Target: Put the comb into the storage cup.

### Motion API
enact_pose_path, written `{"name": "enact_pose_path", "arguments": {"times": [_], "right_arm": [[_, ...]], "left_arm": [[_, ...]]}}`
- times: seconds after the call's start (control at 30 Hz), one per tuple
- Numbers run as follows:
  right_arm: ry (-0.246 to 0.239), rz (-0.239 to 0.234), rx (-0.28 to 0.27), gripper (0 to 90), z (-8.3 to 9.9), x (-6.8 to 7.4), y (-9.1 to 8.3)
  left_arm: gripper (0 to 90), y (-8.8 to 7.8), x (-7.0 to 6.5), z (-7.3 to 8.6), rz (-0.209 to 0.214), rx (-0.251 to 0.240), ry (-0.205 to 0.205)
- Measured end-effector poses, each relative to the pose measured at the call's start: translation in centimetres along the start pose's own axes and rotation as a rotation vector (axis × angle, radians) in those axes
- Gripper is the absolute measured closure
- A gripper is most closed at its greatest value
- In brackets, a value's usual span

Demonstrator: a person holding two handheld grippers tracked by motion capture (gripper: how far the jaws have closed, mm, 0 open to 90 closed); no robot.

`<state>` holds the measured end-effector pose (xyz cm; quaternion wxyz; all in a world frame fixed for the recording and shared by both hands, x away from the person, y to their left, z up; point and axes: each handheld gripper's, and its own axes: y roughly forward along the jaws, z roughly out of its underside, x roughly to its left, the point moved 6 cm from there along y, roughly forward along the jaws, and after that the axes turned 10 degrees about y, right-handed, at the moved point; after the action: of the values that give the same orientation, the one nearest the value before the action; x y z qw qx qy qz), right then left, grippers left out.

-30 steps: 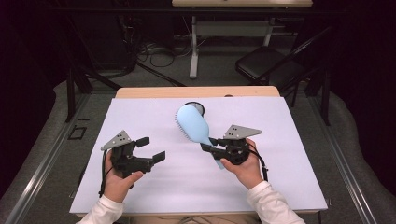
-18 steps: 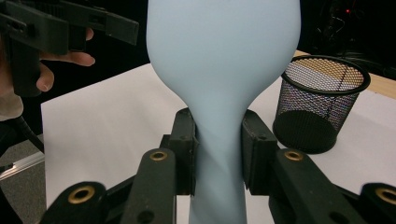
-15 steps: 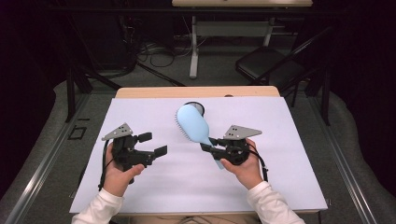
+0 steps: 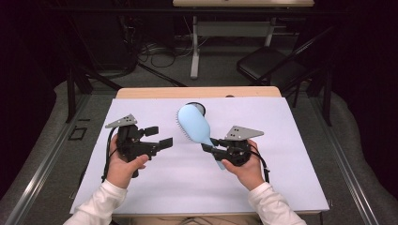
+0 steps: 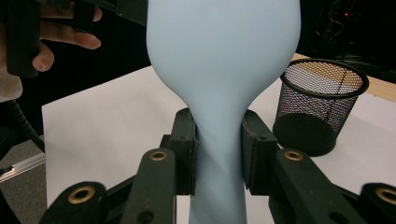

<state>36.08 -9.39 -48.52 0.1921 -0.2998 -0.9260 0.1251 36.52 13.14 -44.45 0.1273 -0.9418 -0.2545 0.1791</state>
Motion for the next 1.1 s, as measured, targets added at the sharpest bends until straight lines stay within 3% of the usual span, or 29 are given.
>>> {"name": "enact_pose_path", "arguments": {"times": [0.6, 0.7, 1.1], "right_arm": [[-0.005, 0.000, -0.007, 69.8, 0.0, 0.1, 0.0], [-0.004, -0.001, -0.007, 69.8, 0.0, 0.1, 0.0], [-0.004, -0.005, -0.008, 69.8, 0.0, 0.3, 0.1]], "left_arm": [[7.3, 1.4, -0.3, -1.9, 0.007, 0.026, -0.016], [9.5, 1.7, -0.4, -2.1, 0.017, 0.011, -0.023], [11.8, 3.0, -0.4, -2.8, 0.039, 0.035, -0.034]]}}
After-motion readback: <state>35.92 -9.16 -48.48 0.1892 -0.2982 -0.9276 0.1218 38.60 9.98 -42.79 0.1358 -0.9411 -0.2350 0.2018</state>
